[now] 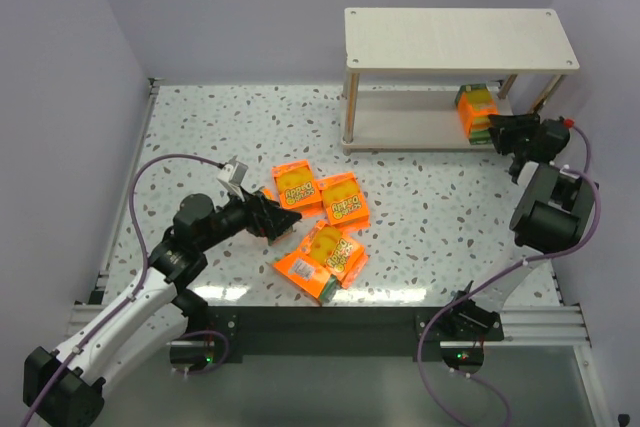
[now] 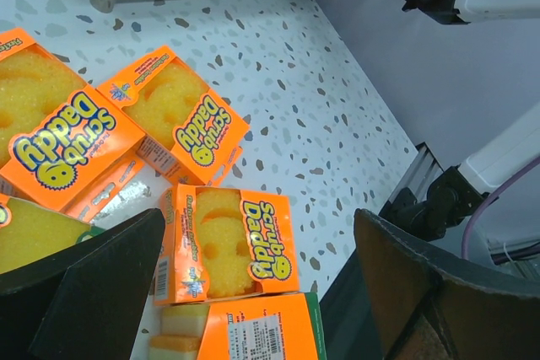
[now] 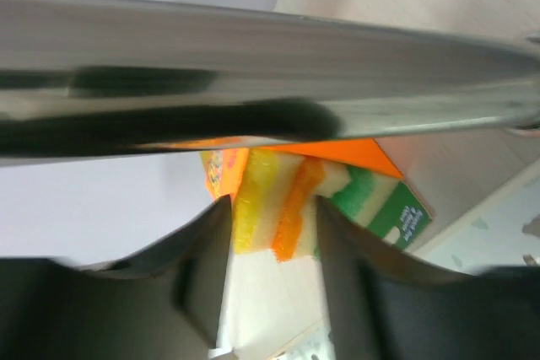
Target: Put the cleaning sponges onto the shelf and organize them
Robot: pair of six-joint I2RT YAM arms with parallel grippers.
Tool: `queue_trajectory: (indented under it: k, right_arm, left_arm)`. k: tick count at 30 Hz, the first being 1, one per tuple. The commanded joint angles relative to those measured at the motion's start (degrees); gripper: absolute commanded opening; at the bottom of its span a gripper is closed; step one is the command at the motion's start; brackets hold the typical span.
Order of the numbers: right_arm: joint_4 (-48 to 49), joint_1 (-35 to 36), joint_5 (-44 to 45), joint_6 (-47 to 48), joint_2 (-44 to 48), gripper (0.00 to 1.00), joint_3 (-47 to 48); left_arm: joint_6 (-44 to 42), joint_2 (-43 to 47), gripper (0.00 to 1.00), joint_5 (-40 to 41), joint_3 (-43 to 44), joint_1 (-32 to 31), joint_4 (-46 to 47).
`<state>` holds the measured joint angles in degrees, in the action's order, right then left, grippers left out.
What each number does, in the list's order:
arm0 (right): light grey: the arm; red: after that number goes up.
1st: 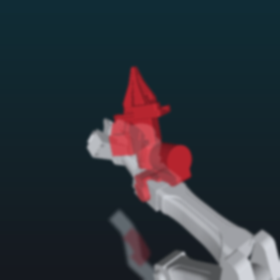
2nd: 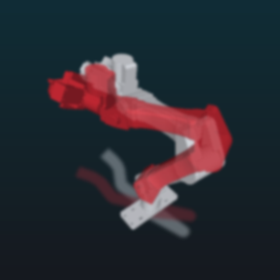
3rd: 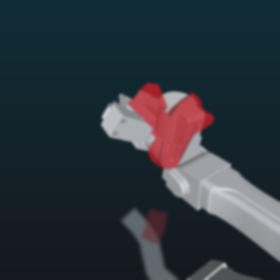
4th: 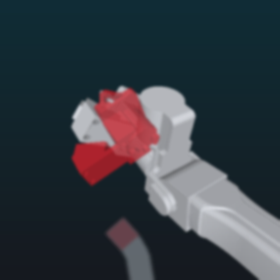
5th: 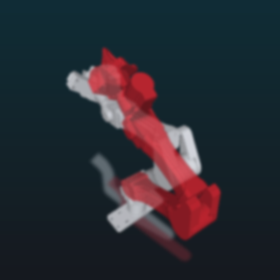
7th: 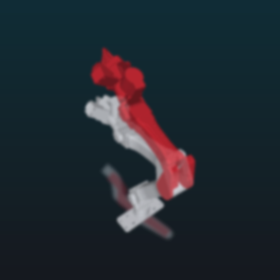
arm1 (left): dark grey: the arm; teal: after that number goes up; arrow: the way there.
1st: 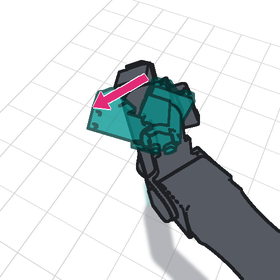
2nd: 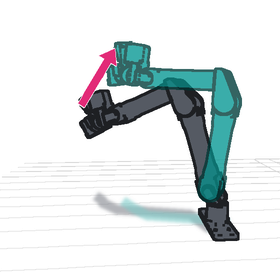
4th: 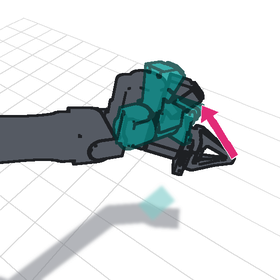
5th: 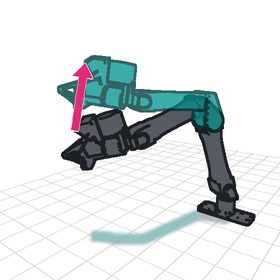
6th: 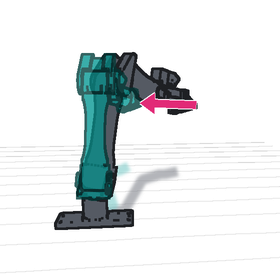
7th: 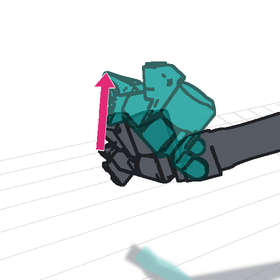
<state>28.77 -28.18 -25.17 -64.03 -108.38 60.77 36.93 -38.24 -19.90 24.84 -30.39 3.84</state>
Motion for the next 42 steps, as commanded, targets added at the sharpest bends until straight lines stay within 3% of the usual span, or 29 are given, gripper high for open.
queue_trajectory:
  k: [1, 4, 8, 15, 16, 21, 23, 30, 36, 42]
  right_arm:
    - [7.2, -0.5, -1.4, -2.7, 1.2, 0.51, -0.8]
    - [8.8, -0.5, 1.8, -3.7, 7.2, 0.64, -6.5]
    - [5.5, -0.5, 5.1, -4.3, 16.3, 0.69, -14.0]
    - [-16.4, 3.3, 0.8, 3.9, 32.6, 0.7, -19.2]
    - [-22.6, 6.3, 0.5, 7.6, 35.9, 0.7, -19.4]
    - [-30.3, 18.3, -1.4, 13.8, 46.1, 0.7, -26.7]
    - [-30.9, 21.4, -1.9, 13.7, 51.1, 0.68, -30.5]
    - [-43.3, 42.2, -1.4, 16.0, 61.3, 0.67, -33.5]
    - [-47.7, 57.8, 4.9, 15.3, 64.2, 0.68, -35.3]
    - [-45.2, 69.6, 17.0, 11.1, 57.0, 0.71, -34.9]
  left_arm:
    - [0.8, 0.9, 1.0, -1.0, 0.0, 0.0, 3.6]
    - [0.9, 0.6, 1.0, -1.2, 0.0, 0.0, 4.2]
    - [1.1, 0.4, 1.0, -1.5, 0.2, 0.0, 4.6]
    - [1.1, 0.7, 1.0, -0.7, -0.8, 0.0, 4.8]
    - [1.2, 0.4, 1.0, -0.4, -0.9, 0.1, 4.9]
    - [1.1, -0.3, 1.0, 0.6, -1.6, 0.0, 4.1]
    - [0.9, -0.8, 1.0, 2.4, -1.4, 0.0, 2.0]
    - [0.9, -2.9, 0.98, 4.9, -2.3, 0.0, -0.4]
    - [2.3, -3.2, 0.96, 5.7, -4.2, 0.0, 1.4]
    - [2.9, -5.7, 0.95, 5.8, -3.7, 0.0, 2.1]
